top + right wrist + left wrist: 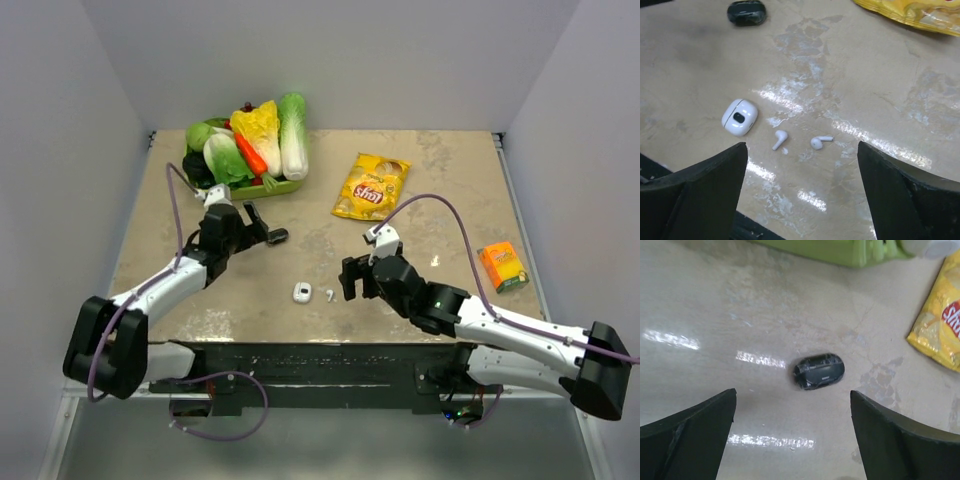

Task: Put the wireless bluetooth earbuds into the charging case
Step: Adjust the charging case at the center of the board.

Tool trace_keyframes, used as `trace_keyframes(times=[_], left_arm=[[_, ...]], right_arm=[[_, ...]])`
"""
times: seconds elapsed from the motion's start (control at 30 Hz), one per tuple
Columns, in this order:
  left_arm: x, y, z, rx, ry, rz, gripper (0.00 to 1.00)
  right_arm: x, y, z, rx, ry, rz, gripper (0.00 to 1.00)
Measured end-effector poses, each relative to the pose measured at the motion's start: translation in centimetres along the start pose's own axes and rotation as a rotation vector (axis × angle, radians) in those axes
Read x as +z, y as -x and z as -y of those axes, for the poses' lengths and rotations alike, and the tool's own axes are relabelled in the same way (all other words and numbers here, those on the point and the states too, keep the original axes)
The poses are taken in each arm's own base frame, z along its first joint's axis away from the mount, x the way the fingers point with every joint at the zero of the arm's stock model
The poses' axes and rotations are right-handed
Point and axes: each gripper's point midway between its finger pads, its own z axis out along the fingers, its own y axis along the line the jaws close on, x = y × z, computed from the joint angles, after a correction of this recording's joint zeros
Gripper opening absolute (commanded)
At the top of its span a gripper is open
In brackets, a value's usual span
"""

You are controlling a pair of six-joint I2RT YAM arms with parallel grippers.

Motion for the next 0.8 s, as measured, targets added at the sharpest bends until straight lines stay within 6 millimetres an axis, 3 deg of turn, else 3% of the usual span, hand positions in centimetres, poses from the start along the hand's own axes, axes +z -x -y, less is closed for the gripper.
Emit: trace_keyframes(times=[0.2,0.27,0.5,0.57,0.67,0.73,0.8], left_arm=[[-3.8,6.5,0.6,-0.020,0.112,0.105,1.00],[-4.9,8.1,1.3,0.000,0.092,0.137,1.00],[-8.8,11.8,3.9,0.123,-0.038,0.255,0.99],[-8.7,12.1,4.3,0.163,-0.054,0.264,0.99],[-8.3,11.9,4.6,0.211,-0.079,0.261,0.99],[-8.1,11.5,5.0,0.248,-0.112,0.261,0.99],[-7.8,10.6,5.7,0.285,-0.170,0.254,0.99]], right_arm=[[2.6,-0.3,0.5,-0.021,-0.093,-0.004,0.98],[3.7,0.6,0.2,-0.042,-0.129,0.003,0.98],[7.9,9.3,-0.3,-0.109,-0.292,0.192,0.98],[9.2,11.4,1.9,-0.069,-0.345,0.217,0.98],[10.7,14.0,7.4,-0.013,-0.465,0.238,0.98],[11.0,14.4,11.3,0.002,-0.549,0.234,0.98],[11.0,13.7,13.1,0.002,-0.582,0.219,0.98]])
